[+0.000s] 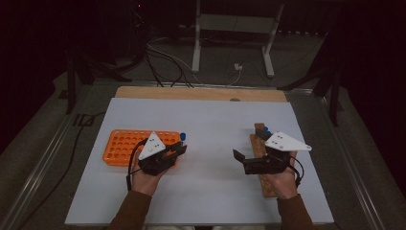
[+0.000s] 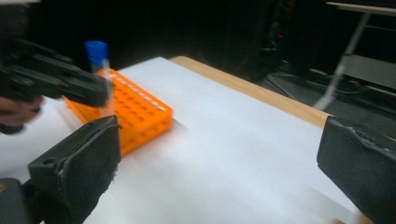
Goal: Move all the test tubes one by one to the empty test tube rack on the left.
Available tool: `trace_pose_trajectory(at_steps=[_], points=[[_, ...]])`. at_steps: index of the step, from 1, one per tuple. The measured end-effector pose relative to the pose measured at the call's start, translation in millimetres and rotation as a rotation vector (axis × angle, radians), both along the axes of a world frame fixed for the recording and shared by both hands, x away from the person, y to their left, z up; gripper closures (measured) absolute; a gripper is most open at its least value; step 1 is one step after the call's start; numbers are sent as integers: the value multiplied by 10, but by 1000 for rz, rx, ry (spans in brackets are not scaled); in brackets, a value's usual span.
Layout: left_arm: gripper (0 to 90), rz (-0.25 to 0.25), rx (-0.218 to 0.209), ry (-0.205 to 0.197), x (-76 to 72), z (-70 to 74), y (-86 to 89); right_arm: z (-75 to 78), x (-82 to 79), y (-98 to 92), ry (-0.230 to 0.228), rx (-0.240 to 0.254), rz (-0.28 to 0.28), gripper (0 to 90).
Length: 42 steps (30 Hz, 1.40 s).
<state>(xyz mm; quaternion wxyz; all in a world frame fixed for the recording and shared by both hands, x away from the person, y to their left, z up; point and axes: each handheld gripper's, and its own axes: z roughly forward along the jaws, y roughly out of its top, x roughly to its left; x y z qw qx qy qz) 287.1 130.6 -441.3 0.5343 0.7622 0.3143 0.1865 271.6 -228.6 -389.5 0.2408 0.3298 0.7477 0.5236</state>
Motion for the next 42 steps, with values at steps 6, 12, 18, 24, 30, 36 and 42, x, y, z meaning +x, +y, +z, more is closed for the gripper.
trace_pose_trajectory(at_steps=[6, 12, 18, 24, 30, 36, 42], points=[[778, 44, -4, 7, 17, -66, 145, -31, -42, -291, -4, 13, -71, 0], [778, 67, 22, 20, 18, -146, 209, -63, -69, -446, -7, 24, -117, 0], [778, 90, 35, 38, 37, -236, 259, -120, -100, -606, 1, 38, -158, 0], [778, 96, 52, 53, 58, -320, 252, -146, -117, -685, 2, 43, -175, 0], [779, 94, 121, 82, 64, -410, 205, -157, -128, -700, 5, 49, -180, 0], [782, 93, 154, 110, 74, -454, 176, -175, -133, -721, 9, 52, -182, 0], [782, 94, 166, 125, 81, -485, 171, -213, -128, -712, 17, 30, -185, 0]])
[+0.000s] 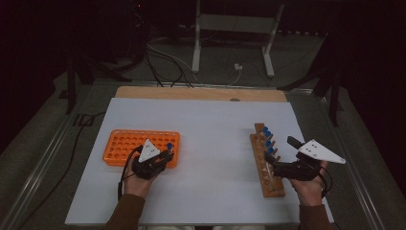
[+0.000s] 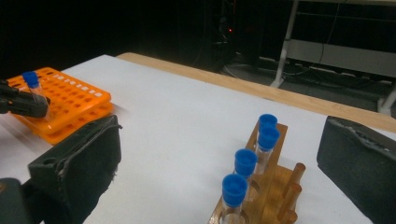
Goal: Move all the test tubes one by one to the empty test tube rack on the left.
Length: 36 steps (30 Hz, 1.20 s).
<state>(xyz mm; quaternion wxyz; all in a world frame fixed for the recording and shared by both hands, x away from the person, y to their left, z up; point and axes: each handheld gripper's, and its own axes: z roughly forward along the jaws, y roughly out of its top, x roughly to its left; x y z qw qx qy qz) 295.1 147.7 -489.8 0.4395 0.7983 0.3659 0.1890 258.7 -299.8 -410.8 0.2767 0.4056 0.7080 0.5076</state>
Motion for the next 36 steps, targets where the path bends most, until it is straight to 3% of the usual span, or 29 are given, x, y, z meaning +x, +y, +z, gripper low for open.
trace_pose_trajectory(at_steps=[8, 10, 12, 14, 21, 23, 24, 25, 26, 27, 32, 33, 34, 35, 36], points=[[781, -1, 22, 8, -9, -36, -19, -15, 1, 0, 3, -17, -4, 0], [778, -4, 9, 11, -11, -39, -7, -20, 3, -6, 3, -19, -7, 0], [750, -16, -33, 23, -13, -49, 30, -26, 5, -13, 7, -19, -8, 0], [626, -15, -61, 24, -19, -27, 66, -39, 11, -26, 11, -25, -12, 0], [522, 36, -163, -30, -112, 131, 291, -104, 45, -68, 38, -32, -24, 6], [471, 57, -176, -43, -143, 176, 369, -144, 61, -83, 44, -43, -30, 26], [401, 70, -176, -56, -166, 200, 404, -195, 83, -97, 61, -48, -28, 42], [401, 83, -179, -68, -187, 222, 439, -195, 83, -97, 61, -48, -28, 42], [295, 101, -181, -78, -207, 243, 470, -251, 105, -105, 82, -54, -29, 63], [295, 119, -182, -89, -225, 261, 499, -251, 105, -105, 82, -54, -29, 63], [59, 207, -199, -113, -281, 337, 628, -373, 148, -112, 123, -72, -18, 194], [12, 217, -205, -117, -282, 348, 647, -389, 152, -111, 128, -80, -16, 257], [9, 225, -213, -122, -285, 354, 666, -402, 155, -113, 129, -88, -6, 306], [5, 230, -220, -124, -289, 358, 683, -419, 153, -108, 129, -101, -4, 420], [5, 238, -224, -129, -292, 360, 695, -419, 153, -108, 129, -101, -4, 420]])
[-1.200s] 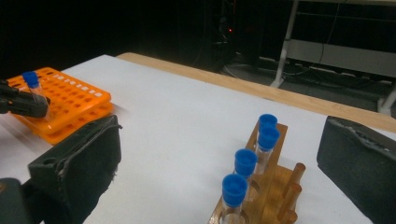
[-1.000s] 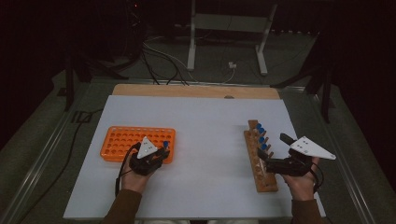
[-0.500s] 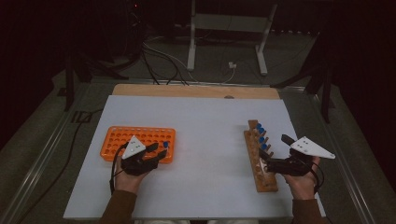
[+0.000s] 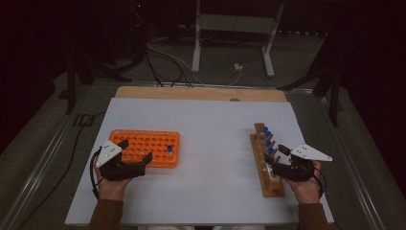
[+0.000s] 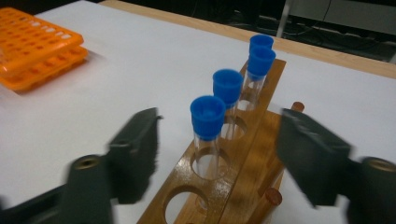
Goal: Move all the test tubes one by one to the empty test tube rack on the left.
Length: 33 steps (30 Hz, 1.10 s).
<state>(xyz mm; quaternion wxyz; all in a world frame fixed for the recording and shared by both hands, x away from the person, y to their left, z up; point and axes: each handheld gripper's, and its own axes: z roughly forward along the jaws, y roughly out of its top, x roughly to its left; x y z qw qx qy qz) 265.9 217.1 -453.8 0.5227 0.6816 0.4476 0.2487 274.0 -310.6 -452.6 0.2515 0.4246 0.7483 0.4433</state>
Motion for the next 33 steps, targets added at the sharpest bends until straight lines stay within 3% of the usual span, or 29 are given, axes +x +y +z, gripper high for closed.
trace_pose_trajectory(at_steps=[4, 13, 33], points=[[5, 8, -8, 4, 0, -8, 26, -46, -1, 18, -1, -42, 10, 597], [5, 12, -6, 10, 10, -28, 26, -87, 21, 52, -5, -72, 17, 743], [5, 15, 6, 13, 12, -33, 13, -28, 0, 43, -20, -59, 31, 769]])
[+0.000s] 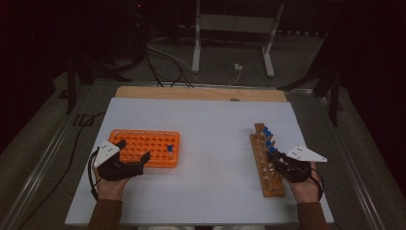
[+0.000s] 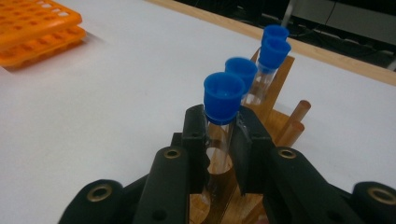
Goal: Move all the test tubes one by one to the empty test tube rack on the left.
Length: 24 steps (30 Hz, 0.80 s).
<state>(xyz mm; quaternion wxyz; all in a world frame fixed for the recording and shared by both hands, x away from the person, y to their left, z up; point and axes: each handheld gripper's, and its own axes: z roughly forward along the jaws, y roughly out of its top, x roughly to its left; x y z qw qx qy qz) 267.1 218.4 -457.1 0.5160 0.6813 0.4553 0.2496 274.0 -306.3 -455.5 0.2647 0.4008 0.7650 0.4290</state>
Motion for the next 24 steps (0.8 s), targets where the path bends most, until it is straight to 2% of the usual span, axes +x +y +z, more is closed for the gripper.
trace_pose_trajectory(at_steps=[5, 13, 19, 24], points=[[5, 1, 7, -1, -3, 17, -12, 94, -40, -12, -21, 11, -2, 769], [5, -18, 11, -12, -6, 107, -82, 384, -87, -9, -67, 22, -4, 770], [5, -49, 13, -27, -24, 199, -184, 584, -97, 71, -97, 20, 16, 770], [5, -78, 16, -47, -36, 277, -282, 686, -93, 190, -109, 26, 42, 769]])
